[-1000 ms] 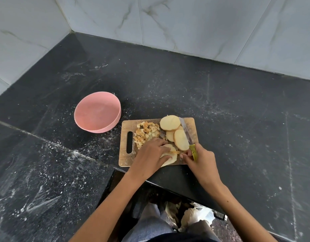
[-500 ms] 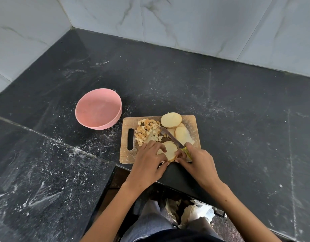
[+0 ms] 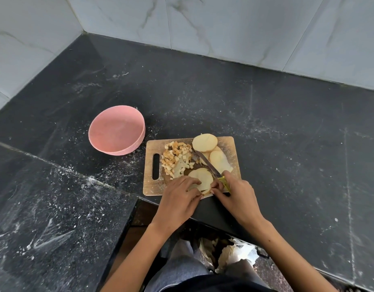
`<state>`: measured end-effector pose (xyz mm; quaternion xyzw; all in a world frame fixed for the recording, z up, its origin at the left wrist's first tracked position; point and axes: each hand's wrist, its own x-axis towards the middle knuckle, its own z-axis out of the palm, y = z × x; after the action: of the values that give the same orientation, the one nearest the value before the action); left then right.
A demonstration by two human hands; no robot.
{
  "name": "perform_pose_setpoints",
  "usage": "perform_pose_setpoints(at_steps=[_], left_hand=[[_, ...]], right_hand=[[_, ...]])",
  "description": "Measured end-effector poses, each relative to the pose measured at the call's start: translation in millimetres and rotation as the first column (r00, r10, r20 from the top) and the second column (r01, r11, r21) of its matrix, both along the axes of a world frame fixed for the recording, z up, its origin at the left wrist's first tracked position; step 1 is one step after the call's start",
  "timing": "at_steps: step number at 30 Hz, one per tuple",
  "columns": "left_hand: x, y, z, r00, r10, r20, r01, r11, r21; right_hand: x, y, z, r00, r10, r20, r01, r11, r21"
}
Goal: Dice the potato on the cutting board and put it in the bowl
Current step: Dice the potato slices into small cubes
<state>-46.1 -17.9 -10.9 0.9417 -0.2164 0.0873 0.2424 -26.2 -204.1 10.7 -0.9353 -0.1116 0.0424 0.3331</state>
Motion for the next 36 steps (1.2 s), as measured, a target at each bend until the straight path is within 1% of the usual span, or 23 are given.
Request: perform_pose_setpoints(at_steps=[4, 8, 14, 17, 19, 21, 23, 25, 32, 36], left_hand=[[3.0, 1.5, 0.0, 0.999, 0.019, -0.033, -0.019, 1.000, -0.016], [4.9, 2.4, 2.5, 1.000, 0.018, -0.026, -0.019, 0.999, -0.034], [15.7, 4.9, 9.1, 0.998, 0.036, -0.060, -0.037, 0.999, -0.009], [14.4, 6.6, 11.0, 0.998, 0.038, -0.042, -0.040, 0.999, -0.034], [7.6, 7.8, 13.6, 0.997, 0.069, -0.015, -0.070, 0.995, -0.066], [-2.5, 7.8, 14.6, 0.995, 0.102, 0.010, -0.102, 0.994, -0.031], [-12.8, 6.4, 10.7, 0.996, 0.090, 0.026, -0.091, 0.995, 0.046], [-19.6, 4.4, 5.8, 0.996, 0.086, 0.024, -0.088, 0.992, 0.087], [-18.8, -0.6, 2.3, 0.972, 0.236, 0.013, -0.236, 0.968, 0.087], [-22.0, -4.0, 3.1, 0.963, 0.269, -0.006, -0.267, 0.957, 0.110]], right_hand=[[-0.9, 0.0, -1.6, 1.000, 0.007, -0.004, -0.007, 1.000, 0.013], [1.1, 4.8, -1.0, 1.000, -0.005, 0.006, 0.005, 1.000, 0.028], [7.1, 11.6, 2.0, 1.000, -0.006, 0.015, 0.006, 1.000, 0.010], [4.9, 7.8, 3.9, 0.998, 0.005, 0.058, -0.005, 1.000, 0.014], [-1.0, 0.0, 4.7, 0.994, 0.041, 0.099, -0.042, 0.999, 0.017], [-7.2, -8.9, 3.1, 0.992, 0.075, 0.097, -0.079, 0.996, 0.036], [-10.8, -14.6, -1.0, 0.993, 0.090, 0.076, -0.095, 0.994, 0.053], [-12.7, -15.7, -5.4, 0.991, 0.103, 0.090, -0.107, 0.994, 0.039], [-9.5, -2.3, -7.2, 0.970, 0.108, 0.219, -0.106, 0.994, -0.022], [0.8, 10.8, -8.5, 0.957, 0.139, 0.254, -0.135, 0.990, -0.035]])
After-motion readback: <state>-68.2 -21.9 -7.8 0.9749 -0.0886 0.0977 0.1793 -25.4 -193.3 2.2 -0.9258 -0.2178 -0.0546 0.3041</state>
